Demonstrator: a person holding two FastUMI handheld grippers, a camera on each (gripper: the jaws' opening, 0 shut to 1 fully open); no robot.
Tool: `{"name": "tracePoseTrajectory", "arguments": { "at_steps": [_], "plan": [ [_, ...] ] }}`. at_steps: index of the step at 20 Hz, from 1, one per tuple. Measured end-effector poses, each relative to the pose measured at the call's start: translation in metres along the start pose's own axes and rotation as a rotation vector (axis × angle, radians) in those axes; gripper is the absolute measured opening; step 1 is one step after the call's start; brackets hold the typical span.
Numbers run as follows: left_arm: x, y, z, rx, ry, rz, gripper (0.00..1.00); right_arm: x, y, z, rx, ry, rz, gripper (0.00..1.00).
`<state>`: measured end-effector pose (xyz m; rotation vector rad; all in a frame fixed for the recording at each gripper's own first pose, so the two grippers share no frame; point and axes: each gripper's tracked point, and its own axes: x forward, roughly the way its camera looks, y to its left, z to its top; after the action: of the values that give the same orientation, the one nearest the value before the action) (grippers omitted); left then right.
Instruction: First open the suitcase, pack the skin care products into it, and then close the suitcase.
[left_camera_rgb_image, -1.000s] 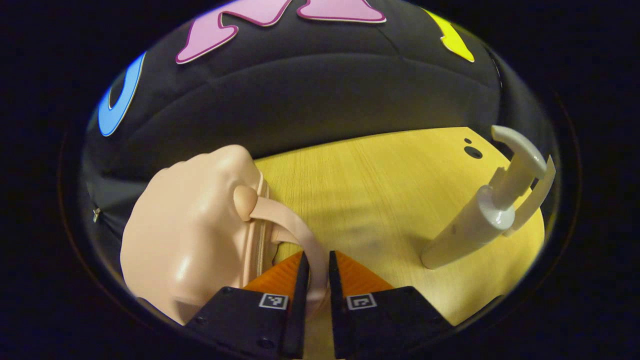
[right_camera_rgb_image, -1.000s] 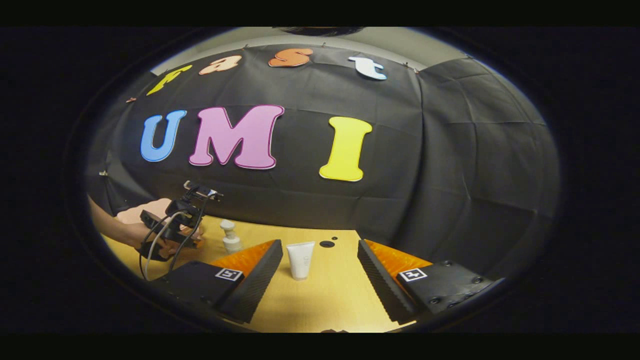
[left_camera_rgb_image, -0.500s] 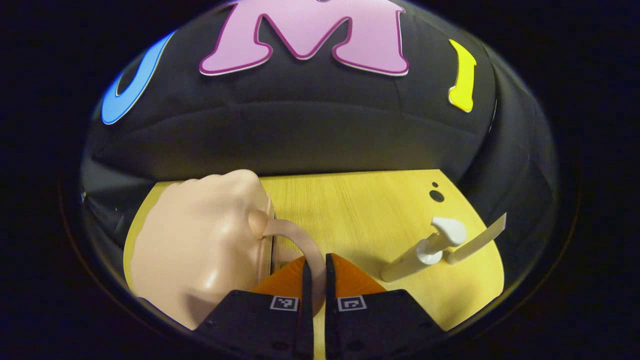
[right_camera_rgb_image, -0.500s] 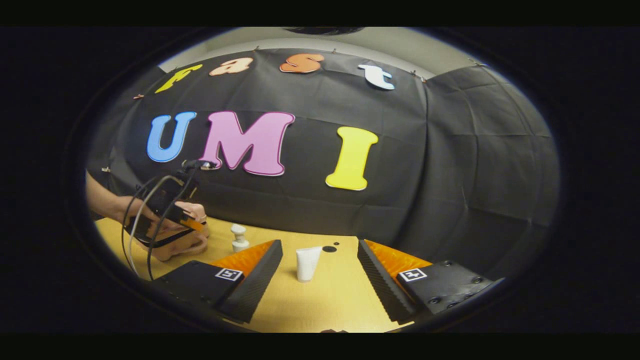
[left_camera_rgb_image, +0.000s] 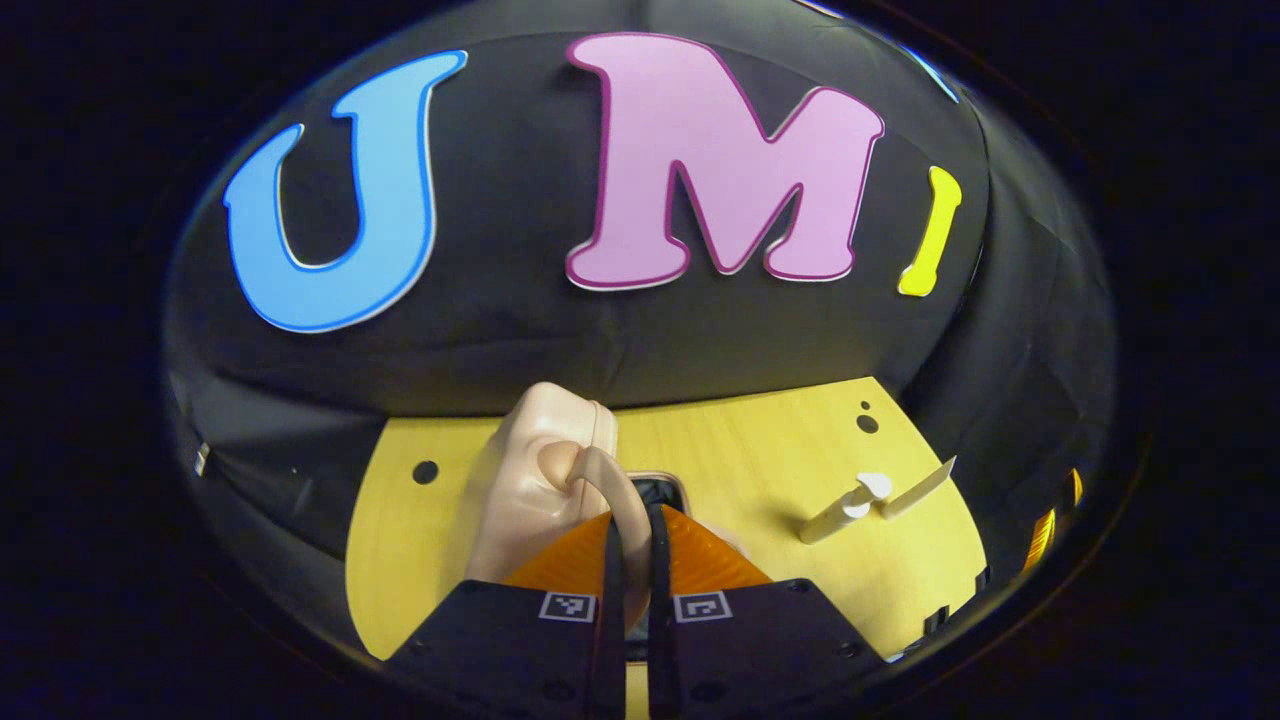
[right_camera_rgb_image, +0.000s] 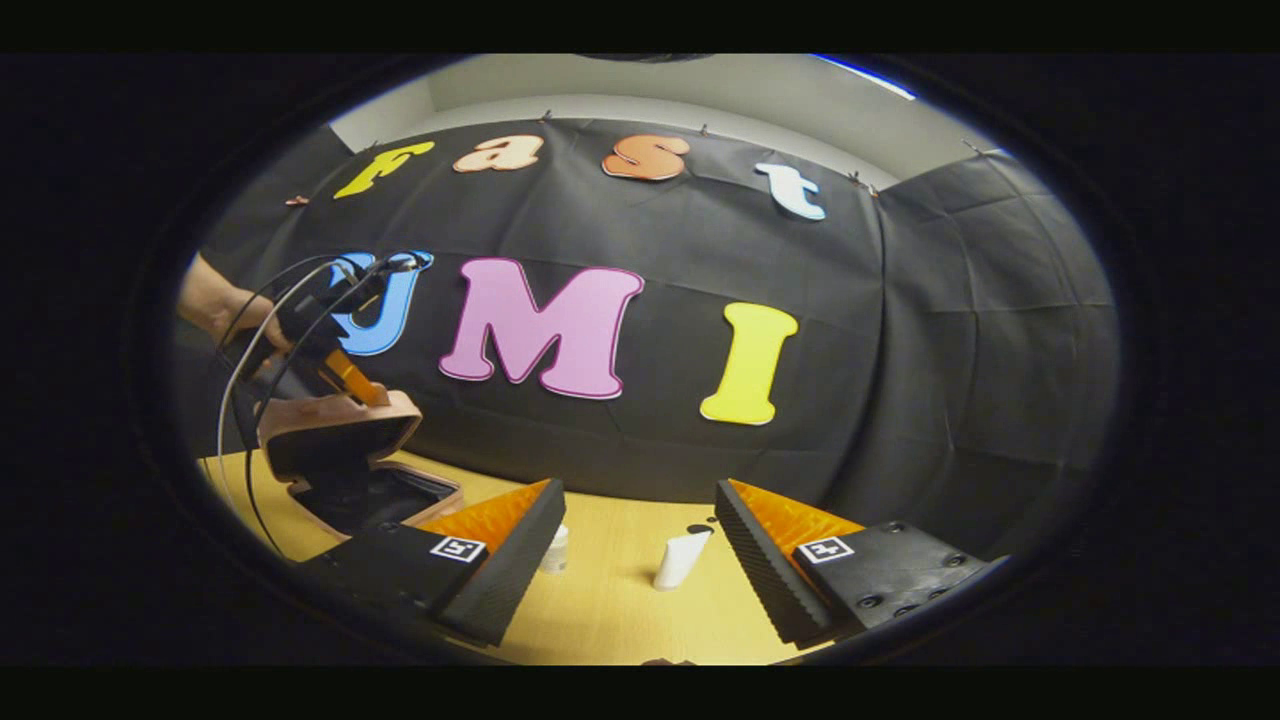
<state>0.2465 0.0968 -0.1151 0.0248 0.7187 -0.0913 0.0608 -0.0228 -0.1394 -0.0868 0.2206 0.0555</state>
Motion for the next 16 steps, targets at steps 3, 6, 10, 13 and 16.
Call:
{"name": "tracePoseTrajectory", "arguments": {
  "at_steps": [3,6,10,13,16],
  "plan": [
    [-0.016,0.069,0.009,0.072,-0.037,0.099,0.14,-0.003,0.020,0.009,-0.007,-0.004,-0.003,0.97],
    [-0.025,0.152,0.013,0.197,-0.051,0.250,0.14,-0.007,0.038,0.012,-0.022,0.004,-0.011,0.96],
    [-0.008,0.243,-0.006,0.159,-0.056,0.332,0.13,-0.013,0.064,0.017,-0.081,0.008,-0.010,0.97],
    [0.009,0.302,-0.036,0.131,-0.033,0.354,0.09,-0.018,0.085,0.007,-0.095,0.034,-0.010,0.98],
    [0.034,0.348,-0.067,0.070,-0.021,0.366,0.13,-0.019,0.106,-0.012,-0.089,0.073,-0.011,0.98]
  ]
}}
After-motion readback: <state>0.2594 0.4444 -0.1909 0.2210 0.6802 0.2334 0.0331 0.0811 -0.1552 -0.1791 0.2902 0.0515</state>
